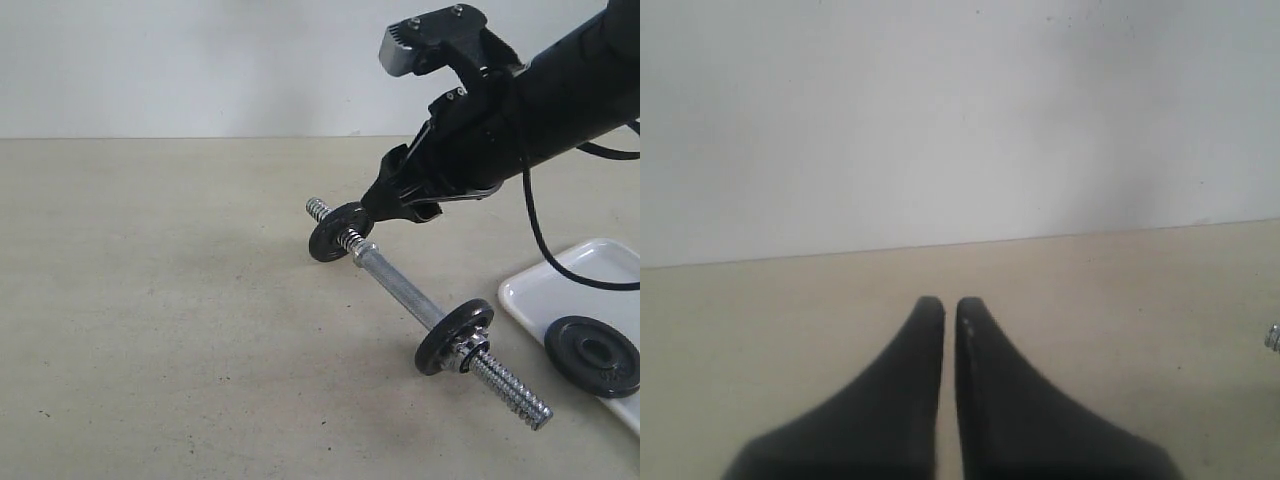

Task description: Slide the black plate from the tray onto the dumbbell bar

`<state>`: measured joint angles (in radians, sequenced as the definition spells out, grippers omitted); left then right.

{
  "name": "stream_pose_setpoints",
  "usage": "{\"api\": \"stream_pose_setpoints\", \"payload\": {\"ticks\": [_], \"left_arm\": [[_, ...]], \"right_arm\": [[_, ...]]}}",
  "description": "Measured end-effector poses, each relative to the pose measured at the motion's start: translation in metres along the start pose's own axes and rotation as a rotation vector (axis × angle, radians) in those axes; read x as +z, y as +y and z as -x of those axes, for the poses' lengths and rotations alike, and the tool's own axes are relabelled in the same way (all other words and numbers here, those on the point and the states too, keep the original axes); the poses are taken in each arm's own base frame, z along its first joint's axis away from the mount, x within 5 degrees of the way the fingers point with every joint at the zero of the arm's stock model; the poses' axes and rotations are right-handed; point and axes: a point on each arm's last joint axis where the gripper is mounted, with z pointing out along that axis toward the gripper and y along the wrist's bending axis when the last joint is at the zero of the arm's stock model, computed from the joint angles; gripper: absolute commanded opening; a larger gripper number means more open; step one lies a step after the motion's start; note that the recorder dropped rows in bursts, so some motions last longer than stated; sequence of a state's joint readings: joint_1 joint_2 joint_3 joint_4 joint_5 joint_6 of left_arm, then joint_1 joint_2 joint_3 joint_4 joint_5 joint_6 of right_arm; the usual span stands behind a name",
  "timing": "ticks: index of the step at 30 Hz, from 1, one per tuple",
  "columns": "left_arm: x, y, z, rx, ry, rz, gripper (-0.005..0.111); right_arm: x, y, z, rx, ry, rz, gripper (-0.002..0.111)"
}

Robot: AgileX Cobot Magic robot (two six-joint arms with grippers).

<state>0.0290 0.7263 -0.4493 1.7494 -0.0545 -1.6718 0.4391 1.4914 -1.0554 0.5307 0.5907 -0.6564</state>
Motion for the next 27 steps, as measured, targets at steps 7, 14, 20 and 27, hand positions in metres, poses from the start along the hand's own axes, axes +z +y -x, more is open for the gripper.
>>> {"api": "stream_pose_setpoints", "payload": {"ticks": [7, 14, 20, 27], "left_arm": [[0.016, -0.004, -0.02, -0.008, 0.112, -0.046, 0.004], [0.017, -0.009, -0.022, -0.01, 0.128, -0.098, 0.004], [0.014, -0.023, -0.023, -0.05, 0.147, -0.259, 0.004], [0.01, -0.036, -0.023, -0.072, 0.166, -0.408, 0.004]], "right_arm": [[0.0, -0.002, -0.001, -0.032, 0.013, -0.019, 0.058], [0.0, -0.003, 0.0, -0.043, 0.006, -0.033, 0.058], [0.0, -0.006, -0.001, -0.037, 0.007, -0.064, 0.058], [0.0, -0.009, -0.002, -0.024, 0.024, -0.095, 0.058]]}}
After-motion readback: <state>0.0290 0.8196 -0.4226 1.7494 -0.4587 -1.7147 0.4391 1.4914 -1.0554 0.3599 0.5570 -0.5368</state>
